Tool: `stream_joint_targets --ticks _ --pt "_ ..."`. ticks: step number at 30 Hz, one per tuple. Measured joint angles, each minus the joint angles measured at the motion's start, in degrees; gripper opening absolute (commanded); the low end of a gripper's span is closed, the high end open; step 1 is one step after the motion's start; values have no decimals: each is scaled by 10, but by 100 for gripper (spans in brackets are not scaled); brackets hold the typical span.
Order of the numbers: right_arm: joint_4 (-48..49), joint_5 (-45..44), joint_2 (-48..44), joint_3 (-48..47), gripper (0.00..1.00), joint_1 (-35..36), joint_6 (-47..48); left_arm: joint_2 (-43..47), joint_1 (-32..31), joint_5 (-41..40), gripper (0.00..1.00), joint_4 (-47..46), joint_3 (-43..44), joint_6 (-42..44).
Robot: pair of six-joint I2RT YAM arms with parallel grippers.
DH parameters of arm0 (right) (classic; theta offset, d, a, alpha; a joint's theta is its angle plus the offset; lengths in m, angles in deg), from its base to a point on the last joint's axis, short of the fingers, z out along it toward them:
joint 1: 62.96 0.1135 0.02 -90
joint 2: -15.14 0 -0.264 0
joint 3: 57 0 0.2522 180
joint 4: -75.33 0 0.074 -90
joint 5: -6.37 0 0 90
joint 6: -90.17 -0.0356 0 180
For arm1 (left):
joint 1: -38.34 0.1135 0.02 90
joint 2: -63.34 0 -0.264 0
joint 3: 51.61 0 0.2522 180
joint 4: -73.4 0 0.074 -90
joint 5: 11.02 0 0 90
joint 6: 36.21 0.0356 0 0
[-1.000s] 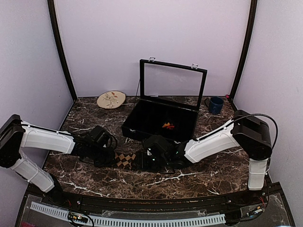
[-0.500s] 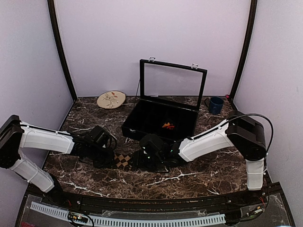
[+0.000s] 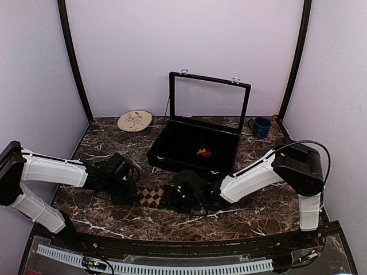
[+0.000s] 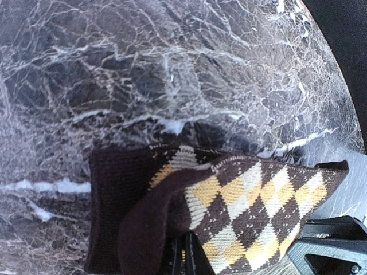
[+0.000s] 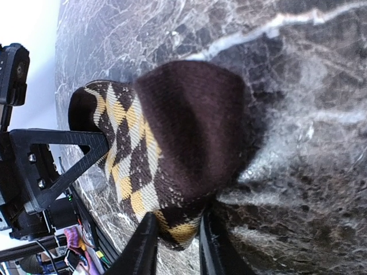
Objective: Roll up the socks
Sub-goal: Pick up the sock from the center of the board.
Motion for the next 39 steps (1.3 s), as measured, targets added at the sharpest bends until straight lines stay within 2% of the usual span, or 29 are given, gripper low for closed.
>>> stream_joint_targets --ticks 4,8,14,18,23,30,35,39 --pt "33 3 5 16 14 1 -13 10 0 0 8 5 -7 -3" --pt "70 10 16 23 0 1 -21 17 0 0 8 5 -12 -5" --pt "81 12 20 25 0 1 -20 24 0 0 12 9 -15 -7" --pt "47 10 19 8 0 -2 11 35 0 0 18 16 -15 -10" --pt "-90 -8 19 -78 0 -5 91 56 0 -1 24 28 -15 -11" --pt "-329 -63 23 -250 0 -14 254 88 0 -7 27 34 -10 -12" --pt "-477 -110 78 -388 0 -18 356 92 0 -16 28 36 4 -7" --pt "-563 -143 122 -438 0 -18 413 90 0 -16 30 24 6 -2"
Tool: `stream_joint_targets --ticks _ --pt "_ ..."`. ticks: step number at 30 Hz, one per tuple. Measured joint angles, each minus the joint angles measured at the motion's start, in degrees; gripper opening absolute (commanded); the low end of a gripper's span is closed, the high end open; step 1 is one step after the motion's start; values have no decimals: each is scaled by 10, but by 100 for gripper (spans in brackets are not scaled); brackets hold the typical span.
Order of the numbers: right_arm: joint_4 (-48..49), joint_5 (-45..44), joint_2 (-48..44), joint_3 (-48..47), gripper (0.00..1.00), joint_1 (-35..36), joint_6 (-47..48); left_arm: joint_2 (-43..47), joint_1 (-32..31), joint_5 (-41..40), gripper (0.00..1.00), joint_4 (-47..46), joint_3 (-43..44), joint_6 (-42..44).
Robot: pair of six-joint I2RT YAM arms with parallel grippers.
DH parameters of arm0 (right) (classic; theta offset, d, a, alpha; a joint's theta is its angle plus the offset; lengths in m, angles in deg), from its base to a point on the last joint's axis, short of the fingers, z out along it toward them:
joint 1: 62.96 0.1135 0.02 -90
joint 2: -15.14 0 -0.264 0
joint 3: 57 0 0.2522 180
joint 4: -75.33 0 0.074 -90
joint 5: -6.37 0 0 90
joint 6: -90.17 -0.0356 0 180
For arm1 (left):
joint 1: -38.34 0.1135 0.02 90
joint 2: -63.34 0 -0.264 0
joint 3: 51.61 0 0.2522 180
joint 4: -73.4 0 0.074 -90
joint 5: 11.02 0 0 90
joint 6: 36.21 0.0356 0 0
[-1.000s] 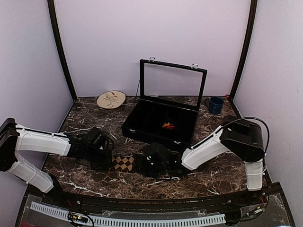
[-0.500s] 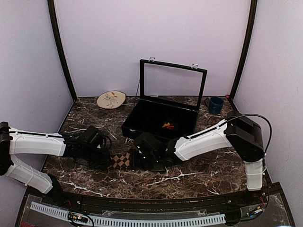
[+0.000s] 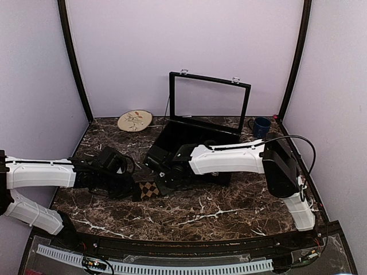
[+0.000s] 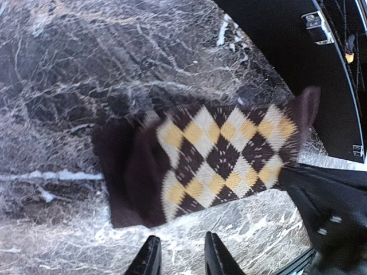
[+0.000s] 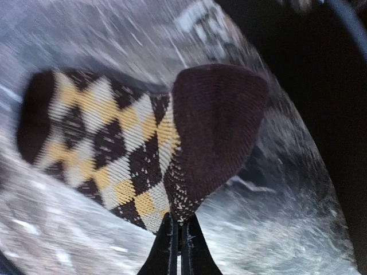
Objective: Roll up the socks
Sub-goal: Roll the sock at the center of the board.
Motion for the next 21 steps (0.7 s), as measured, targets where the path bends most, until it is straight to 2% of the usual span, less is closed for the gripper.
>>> stream_joint_targets --ticks 7,16,21 --pt "-85 -38 21 -5 0 0 41 -24 4 13 32 -51 0 12" --pt "-155 -92 60 -106 0 12 71 -83 17 61 31 -139 0 14" --pt "-180 -130 75 -116 0 28 92 -96 29 83 31 -168 -4 14"
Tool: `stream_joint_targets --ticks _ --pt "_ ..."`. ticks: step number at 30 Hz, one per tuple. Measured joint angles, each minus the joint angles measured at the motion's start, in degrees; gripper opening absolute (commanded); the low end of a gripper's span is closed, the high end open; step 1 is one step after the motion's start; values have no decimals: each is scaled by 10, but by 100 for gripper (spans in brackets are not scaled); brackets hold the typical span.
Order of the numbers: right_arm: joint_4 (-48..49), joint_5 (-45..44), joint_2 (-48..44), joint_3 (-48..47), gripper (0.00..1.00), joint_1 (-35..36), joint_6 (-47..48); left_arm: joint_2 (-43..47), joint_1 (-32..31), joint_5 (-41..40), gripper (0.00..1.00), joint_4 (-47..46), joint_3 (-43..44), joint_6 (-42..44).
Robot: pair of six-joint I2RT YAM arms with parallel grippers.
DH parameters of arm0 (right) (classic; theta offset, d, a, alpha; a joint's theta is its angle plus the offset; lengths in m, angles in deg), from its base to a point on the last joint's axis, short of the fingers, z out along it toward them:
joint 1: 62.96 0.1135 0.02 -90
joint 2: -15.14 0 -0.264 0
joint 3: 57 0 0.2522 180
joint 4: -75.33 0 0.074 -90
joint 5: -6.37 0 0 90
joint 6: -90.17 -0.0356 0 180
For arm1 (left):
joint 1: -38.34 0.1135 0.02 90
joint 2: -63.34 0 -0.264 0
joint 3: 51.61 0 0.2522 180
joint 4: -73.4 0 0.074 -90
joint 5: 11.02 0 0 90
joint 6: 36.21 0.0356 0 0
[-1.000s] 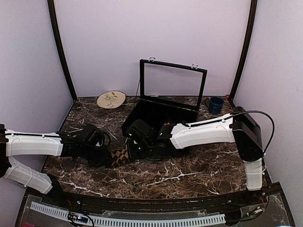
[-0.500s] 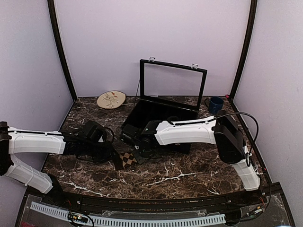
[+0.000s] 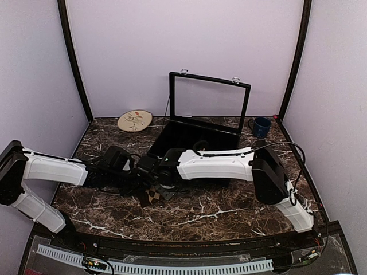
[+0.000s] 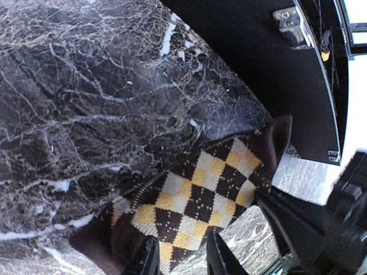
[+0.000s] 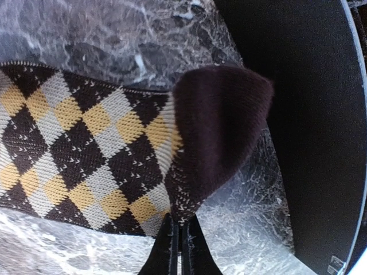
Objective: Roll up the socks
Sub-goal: Roll the sock at the center of the board.
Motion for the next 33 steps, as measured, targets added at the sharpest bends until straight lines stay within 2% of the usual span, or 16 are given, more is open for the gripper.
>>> stream_joint_targets --ticks 8,16,24,33 --pt "11 -73 3 34 0 25 42 21 49 28 32 -37 -53 -4" --pt "56 -130 3 59 0 51 103 24 89 73 38 -79 -58 9" --pt "103 -164 3 70 0 82 185 16 111 141 41 -131 -59 28" --pt "139 -181 8 66 0 110 264 14 133 182 44 -170 -77 34"
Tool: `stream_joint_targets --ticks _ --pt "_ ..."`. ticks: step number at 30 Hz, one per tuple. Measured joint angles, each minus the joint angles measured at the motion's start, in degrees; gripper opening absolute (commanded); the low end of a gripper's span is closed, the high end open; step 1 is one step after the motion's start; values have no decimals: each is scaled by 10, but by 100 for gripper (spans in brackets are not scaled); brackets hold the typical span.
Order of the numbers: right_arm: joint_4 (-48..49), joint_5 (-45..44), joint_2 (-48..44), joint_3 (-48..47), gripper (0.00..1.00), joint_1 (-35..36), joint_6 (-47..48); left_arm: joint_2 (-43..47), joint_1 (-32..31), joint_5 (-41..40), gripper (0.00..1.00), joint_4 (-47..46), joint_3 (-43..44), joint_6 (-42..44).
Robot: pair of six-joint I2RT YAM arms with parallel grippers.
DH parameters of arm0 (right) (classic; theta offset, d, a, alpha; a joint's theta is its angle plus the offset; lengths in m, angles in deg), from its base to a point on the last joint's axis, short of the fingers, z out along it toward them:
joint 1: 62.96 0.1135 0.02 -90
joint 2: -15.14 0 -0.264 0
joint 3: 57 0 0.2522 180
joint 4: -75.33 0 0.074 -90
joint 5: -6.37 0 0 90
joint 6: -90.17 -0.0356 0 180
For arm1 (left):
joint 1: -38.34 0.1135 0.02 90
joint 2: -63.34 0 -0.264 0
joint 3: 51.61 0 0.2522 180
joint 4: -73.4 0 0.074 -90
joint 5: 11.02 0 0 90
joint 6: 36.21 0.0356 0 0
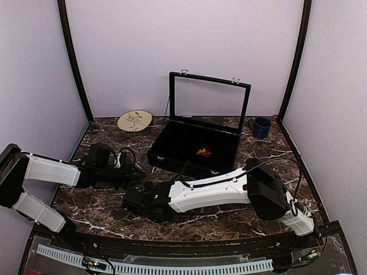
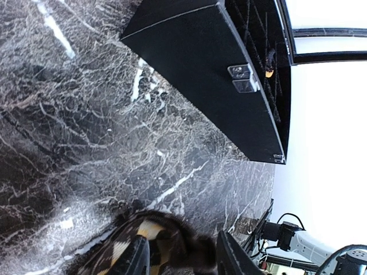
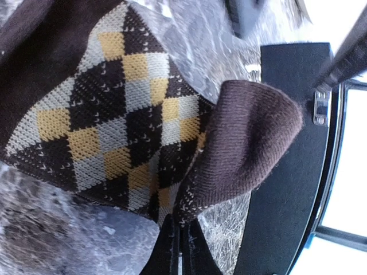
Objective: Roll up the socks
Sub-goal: Roll the sock at the center of the board.
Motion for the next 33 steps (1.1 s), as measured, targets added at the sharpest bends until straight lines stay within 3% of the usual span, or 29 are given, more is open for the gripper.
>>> stream_joint_targets --ticks 17,26,33 --pt "-32 -12 73 -114 0 9 23 18 11 64 41 -14 -10 23" --pt "-43 -11 73 -122 0 9 -1 22 11 82 37 2 -16 34" --pt "-44 -9 73 -122 0 11 0 -31 12 111 31 -21 -16 34"
